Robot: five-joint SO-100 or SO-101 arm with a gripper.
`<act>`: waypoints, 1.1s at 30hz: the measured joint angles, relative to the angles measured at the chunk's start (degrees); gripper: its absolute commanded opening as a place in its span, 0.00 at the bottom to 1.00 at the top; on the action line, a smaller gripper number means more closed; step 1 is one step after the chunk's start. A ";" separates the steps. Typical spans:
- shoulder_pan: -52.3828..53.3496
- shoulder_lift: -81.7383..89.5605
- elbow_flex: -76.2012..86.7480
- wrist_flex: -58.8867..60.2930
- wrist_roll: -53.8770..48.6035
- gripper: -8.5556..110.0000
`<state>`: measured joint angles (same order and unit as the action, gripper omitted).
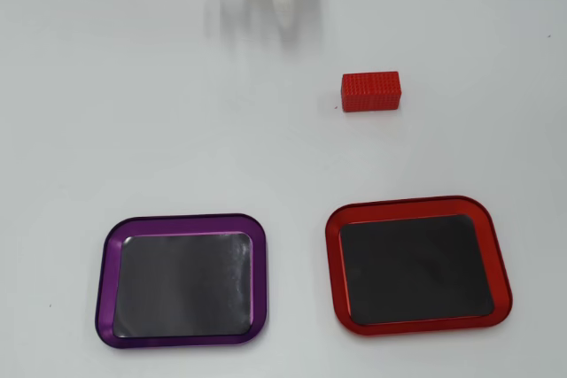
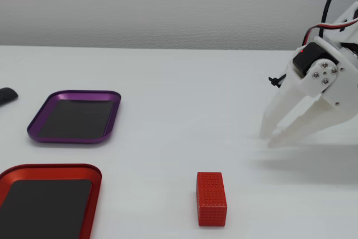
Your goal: Grasp a red block and put it in the left red dish.
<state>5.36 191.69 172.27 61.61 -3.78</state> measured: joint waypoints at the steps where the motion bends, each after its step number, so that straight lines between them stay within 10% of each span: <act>1: 0.53 0.00 -2.20 -0.44 0.00 0.07; 33: -19.69 -79.89 -60.73 8.00 3.08 0.33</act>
<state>-14.33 111.80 111.53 69.61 -0.70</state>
